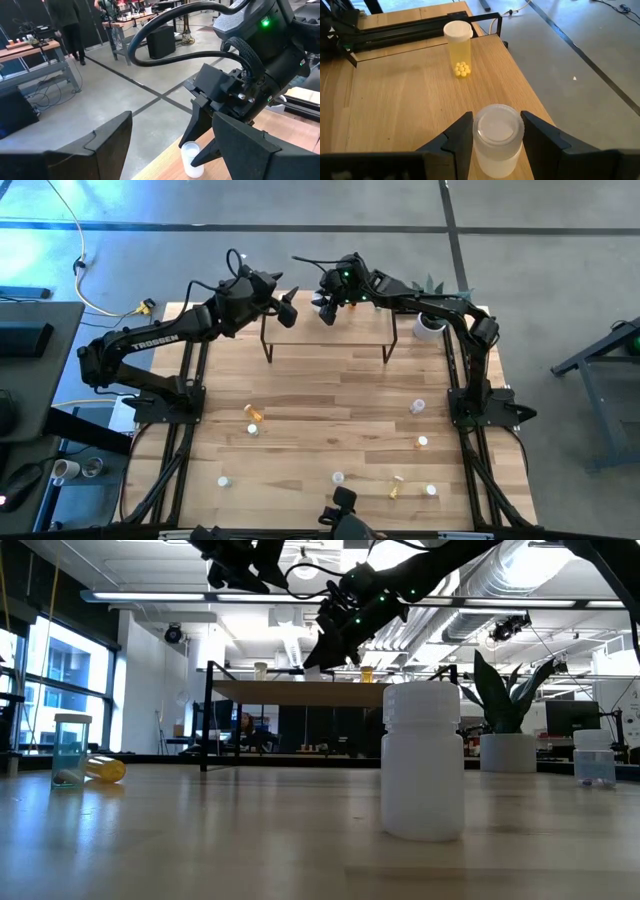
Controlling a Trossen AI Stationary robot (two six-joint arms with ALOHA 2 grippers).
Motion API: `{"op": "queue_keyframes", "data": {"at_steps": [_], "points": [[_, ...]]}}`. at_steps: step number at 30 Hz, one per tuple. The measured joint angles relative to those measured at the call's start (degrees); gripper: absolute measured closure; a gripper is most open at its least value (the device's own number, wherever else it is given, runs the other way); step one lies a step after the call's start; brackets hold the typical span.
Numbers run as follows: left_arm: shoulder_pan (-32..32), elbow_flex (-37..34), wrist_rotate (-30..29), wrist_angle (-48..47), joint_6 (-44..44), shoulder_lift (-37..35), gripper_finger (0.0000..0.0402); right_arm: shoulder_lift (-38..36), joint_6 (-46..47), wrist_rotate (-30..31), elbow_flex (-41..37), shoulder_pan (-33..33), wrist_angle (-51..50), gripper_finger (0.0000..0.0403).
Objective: Pick and place medicine bottles onto shelf by color
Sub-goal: Put the left white medicine bottle on the shelf, then put the bottom white medicine bottle on the shelf aligned with the other white medicine bottle
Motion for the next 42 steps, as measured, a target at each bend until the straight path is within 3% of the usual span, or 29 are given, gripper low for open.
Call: {"op": "queue_keyframes", "data": {"at_steps": [10, 19, 26, 32, 42], "points": [[0.0, 0.0, 0.0, 0.0, 0.0, 0.0, 0.0135, 0.0, 0.0, 0.0, 0.0, 0.0, -0.1, 0.0258], [0.0, 0.0, 0.0, 0.0, 0.0, 0.0, 0.0135, 0.0, 0.4, 1.7, 0.0, 0.0, -0.4, 0.0198], [0.0, 0.0, 0.0, 0.0, 0.0, 0.0, 0.0135, -0.1, 0.4, 1.7, 0.8, -0.2, -0.7, 0.019], [0.0, 0.0, 0.0, -1.6, 0.0, 0.0, 0.0135, -0.1, 0.4, 1.7, 5.8, -0.2, -6.0, 0.019], [-3.2, 0.0, -0.1, -8.5, -2.0, -3.8, 0.0135, -0.1, 0.0, 1.0, 20.0, 0.3, -23.6, 0.0189]]}}
